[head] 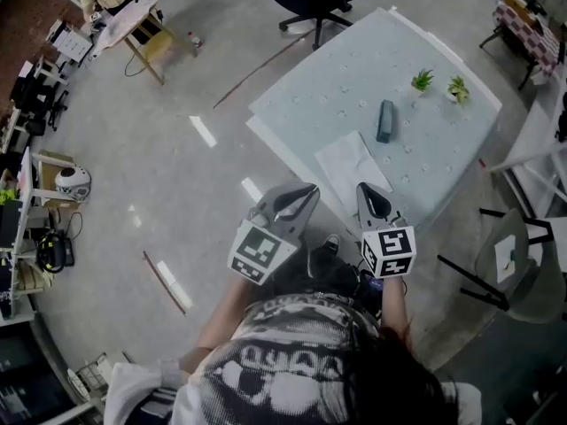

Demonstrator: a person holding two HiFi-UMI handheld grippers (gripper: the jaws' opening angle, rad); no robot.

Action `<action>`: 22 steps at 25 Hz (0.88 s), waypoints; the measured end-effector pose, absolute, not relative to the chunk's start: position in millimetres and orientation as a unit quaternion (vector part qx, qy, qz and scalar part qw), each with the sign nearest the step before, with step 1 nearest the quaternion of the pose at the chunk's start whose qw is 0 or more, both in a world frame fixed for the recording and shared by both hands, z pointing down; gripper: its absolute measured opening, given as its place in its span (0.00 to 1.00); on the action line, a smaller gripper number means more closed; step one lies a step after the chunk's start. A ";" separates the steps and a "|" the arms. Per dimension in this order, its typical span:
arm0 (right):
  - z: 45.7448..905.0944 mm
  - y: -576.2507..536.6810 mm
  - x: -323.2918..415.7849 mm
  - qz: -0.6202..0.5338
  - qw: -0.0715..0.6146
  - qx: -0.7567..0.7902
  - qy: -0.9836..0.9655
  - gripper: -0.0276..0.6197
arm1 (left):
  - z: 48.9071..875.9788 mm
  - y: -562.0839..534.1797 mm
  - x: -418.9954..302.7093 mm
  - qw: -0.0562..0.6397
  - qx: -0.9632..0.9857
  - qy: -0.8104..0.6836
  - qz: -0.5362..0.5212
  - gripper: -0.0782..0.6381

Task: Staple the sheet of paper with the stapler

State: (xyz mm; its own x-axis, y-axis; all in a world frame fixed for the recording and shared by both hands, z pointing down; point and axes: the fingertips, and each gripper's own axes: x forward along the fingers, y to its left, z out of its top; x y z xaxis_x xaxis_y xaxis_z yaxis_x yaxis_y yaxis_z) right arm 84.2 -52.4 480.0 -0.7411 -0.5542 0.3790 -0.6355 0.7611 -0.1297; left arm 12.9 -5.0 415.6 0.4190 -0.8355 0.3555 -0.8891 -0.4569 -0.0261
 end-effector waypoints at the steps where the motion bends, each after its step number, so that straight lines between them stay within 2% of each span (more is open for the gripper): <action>1: 482.5 -53.1 85.7 0.129 0.164 0.324 -0.923 0.04 | 415.9 -8.6 13.6 0.084 0.840 -0.511 0.162 0.12; 13: 545.0 -89.4 118.5 0.191 0.233 0.419 -0.856 0.05 | 422.8 -72.0 19.4 0.079 0.884 -0.429 0.168 0.12; 15: 560.4 -96.3 118.8 0.206 0.254 0.427 -0.843 0.18 | 423.6 -89.4 17.1 0.076 0.892 -0.411 0.172 0.12; 22: 611.2 -112.0 119.9 0.257 0.322 0.466 -0.783 0.30 | 419.8 -146.7 9.6 0.061 0.923 -0.341 0.170 0.12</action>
State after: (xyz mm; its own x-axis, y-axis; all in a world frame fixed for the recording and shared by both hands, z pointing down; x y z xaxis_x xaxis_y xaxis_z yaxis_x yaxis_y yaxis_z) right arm 119.9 -112.0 611.2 -0.3578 -0.5639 0.7443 -0.8953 0.4336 -0.1019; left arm 9.6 -146.7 419.8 0.7097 -0.6084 0.3553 -0.6500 -0.7599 -0.0029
